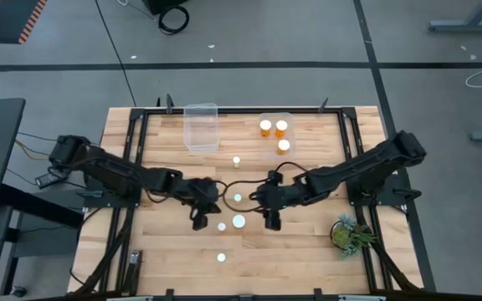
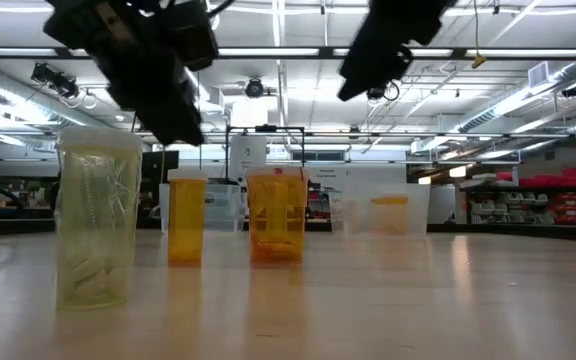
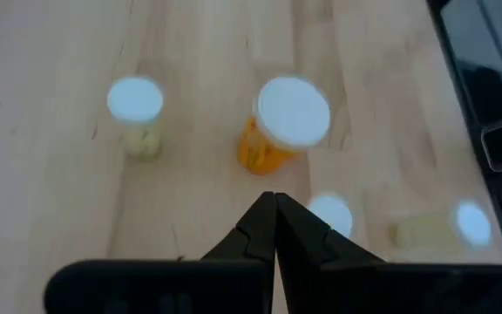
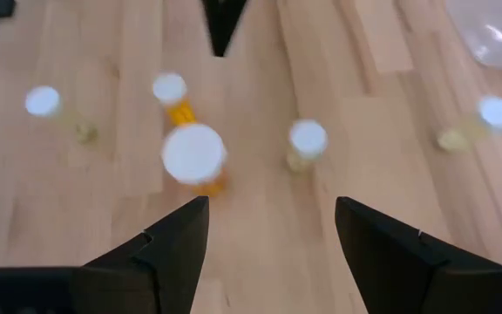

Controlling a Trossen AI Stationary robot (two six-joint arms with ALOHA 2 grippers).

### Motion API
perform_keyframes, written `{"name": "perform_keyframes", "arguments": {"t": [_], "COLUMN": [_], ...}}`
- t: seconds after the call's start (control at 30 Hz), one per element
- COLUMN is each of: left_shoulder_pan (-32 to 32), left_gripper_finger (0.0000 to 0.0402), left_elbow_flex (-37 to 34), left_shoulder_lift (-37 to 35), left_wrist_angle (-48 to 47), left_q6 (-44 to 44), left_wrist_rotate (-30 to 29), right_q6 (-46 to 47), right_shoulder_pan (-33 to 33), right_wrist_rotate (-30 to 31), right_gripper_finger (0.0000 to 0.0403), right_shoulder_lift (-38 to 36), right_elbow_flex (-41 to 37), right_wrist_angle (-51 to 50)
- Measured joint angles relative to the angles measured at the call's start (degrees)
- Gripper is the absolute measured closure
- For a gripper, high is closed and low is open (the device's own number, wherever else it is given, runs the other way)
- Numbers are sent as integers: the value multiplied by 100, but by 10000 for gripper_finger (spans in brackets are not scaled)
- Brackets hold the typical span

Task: Pick and place medicine bottles into bin by pill shape (circle, oval)
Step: Put the large orange pill bottle into the right transparent bin

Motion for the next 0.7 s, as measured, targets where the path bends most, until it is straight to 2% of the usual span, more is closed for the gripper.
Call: {"name": "perform_keyframes", "arguments": {"t": [0.17,0.4,0.7], "left_shoulder_pan": [4,13,13], "left_gripper_finger": [397,377,366], "left_elbow_flex": [-8,-4,-11], "left_shoulder_lift": [-549,-1262,-2045], "left_wrist_angle": [-616,-1251,-1600], "left_q6": [311,752,1091], "left_wrist_rotate": [-142,-671,-1217], "right_q6": [-217,-473,-665], "right_shoulder_pan": [7,39,35], "right_wrist_rotate": [-71,-256,-327], "right_gripper_finger": [146,146,146], "right_shoulder_lift": [506,1090,1956], "right_elbow_flex": [555,1168,1893], "right_wrist_angle": [15,-20,19]}}
